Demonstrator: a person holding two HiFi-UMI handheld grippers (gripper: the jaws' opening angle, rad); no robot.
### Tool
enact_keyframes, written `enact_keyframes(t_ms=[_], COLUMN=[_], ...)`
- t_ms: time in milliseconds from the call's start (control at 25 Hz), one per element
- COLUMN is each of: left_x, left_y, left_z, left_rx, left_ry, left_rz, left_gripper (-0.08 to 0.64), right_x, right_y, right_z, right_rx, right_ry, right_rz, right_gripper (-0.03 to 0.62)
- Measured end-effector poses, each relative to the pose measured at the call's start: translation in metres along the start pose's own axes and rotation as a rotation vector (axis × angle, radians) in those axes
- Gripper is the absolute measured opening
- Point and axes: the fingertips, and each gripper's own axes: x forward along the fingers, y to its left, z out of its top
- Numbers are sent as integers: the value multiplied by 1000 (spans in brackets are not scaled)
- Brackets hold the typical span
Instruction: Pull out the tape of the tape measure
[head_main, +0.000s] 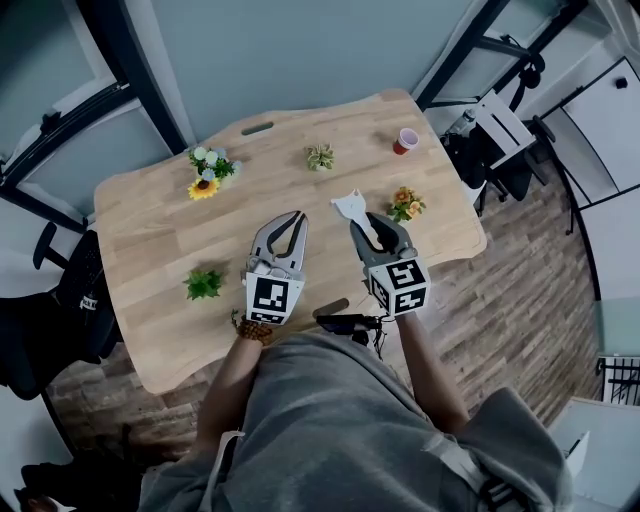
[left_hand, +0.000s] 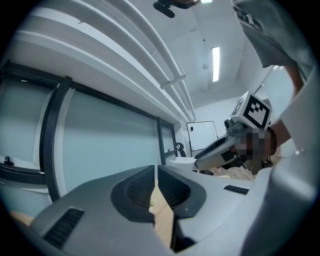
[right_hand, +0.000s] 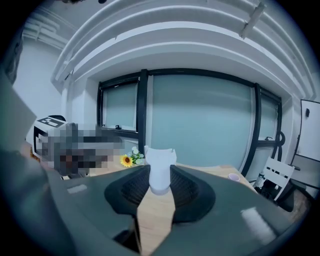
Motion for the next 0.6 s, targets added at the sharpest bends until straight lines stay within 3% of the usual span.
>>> enact_keyframes(t_ms=[600], left_x=[-14], left_y=[-8], left_z=[-2], left_rx=[-8], left_ry=[-15], left_rz=[-41], left_gripper=[54], right_x=[-7], right_y=[57], right_z=[11], right_rx=[-44], right_ry=[-46], right_rz=[112], right_gripper=[133])
